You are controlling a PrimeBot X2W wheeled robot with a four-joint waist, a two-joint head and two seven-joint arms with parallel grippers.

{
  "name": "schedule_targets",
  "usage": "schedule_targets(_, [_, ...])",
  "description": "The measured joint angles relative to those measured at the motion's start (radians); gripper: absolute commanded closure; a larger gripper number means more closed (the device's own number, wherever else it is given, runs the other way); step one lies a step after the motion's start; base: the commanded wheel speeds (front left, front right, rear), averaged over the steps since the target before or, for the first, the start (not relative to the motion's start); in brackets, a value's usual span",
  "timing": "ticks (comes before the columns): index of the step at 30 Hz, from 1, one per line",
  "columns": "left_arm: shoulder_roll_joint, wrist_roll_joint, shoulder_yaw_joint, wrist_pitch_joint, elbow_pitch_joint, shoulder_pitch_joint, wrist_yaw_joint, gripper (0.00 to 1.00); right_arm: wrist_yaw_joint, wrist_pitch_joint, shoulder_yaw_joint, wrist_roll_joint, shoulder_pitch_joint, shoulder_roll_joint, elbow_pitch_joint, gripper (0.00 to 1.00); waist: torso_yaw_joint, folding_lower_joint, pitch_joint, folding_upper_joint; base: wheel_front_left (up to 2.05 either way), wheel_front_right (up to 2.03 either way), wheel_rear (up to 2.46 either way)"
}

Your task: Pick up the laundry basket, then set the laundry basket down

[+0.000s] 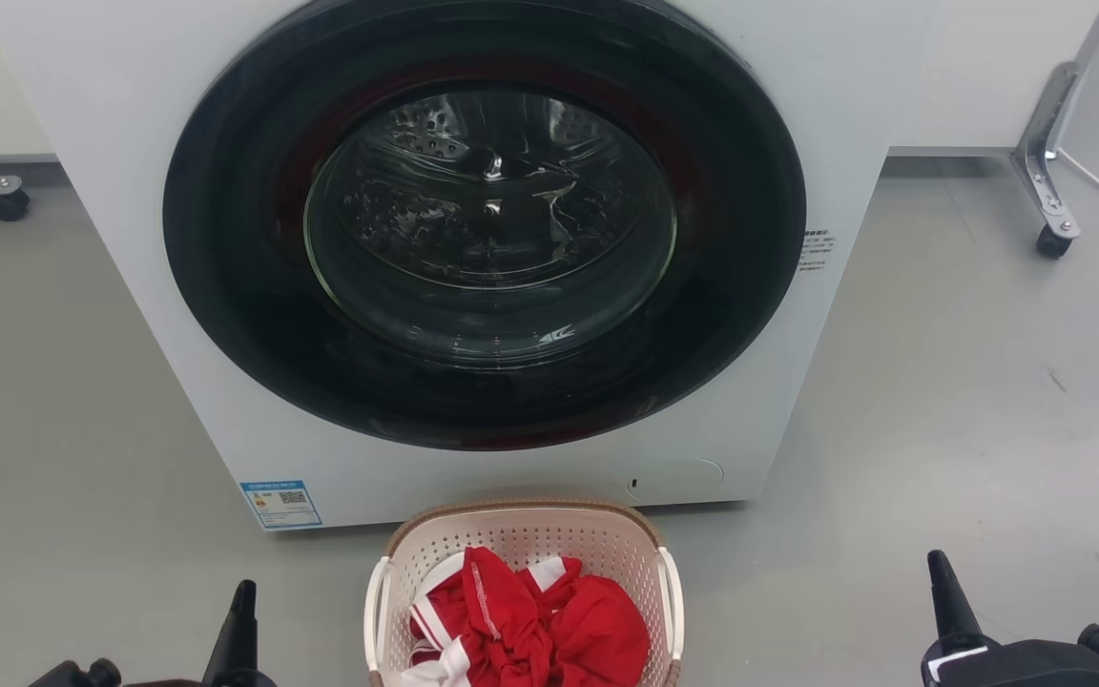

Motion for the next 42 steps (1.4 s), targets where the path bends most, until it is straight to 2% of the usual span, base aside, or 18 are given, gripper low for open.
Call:
schedule_targets(36, [-0.026, -0.48, 0.113, 0.128, 0.069, -0.11, -0.09, 1.0, 0.091, 0.127, -0.181, 0.497, -0.064, 0.01, 0.059, 1.0, -0.008, 0.0, 0.006, 0.0, 0.0, 0.0, 0.0])
schedule_targets(42, [-0.027, -0.498, 0.114, 0.131, 0.07, -0.116, -0.095, 1.0, 0.093, 0.131, -0.184, 0.503, -0.076, 0.01, 0.06, 1.0, -0.008, 0.0, 0.006, 0.0, 0.0, 0.0, 0.0])
